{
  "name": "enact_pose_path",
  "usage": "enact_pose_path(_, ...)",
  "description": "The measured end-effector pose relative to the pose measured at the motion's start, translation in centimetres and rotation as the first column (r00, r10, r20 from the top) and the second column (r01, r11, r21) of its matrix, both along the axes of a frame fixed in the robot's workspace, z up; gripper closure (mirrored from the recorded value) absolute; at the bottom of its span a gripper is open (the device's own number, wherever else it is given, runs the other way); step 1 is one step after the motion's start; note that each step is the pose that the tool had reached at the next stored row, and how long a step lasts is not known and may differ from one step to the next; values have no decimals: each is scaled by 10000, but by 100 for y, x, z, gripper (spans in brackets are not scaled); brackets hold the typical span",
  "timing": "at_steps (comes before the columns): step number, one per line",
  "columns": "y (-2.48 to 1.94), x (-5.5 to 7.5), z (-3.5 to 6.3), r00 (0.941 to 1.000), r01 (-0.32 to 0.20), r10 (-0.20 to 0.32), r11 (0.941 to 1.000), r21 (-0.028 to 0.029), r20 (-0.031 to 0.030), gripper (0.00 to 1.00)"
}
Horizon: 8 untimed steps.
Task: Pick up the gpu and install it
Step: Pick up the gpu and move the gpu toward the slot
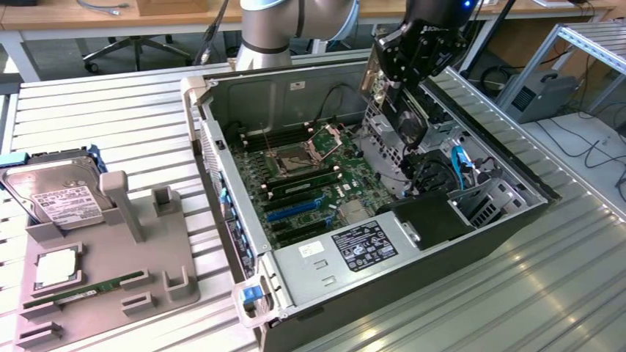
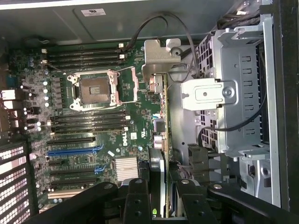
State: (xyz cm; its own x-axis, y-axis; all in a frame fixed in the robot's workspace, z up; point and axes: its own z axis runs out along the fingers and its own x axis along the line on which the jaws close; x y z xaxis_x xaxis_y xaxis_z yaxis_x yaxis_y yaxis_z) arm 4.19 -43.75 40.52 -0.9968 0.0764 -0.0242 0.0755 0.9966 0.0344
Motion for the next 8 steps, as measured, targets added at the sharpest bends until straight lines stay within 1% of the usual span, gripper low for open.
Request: enact_pose_path(8, 0, 0, -27, 10000, 0, 0, 10000, -1, 0, 73)
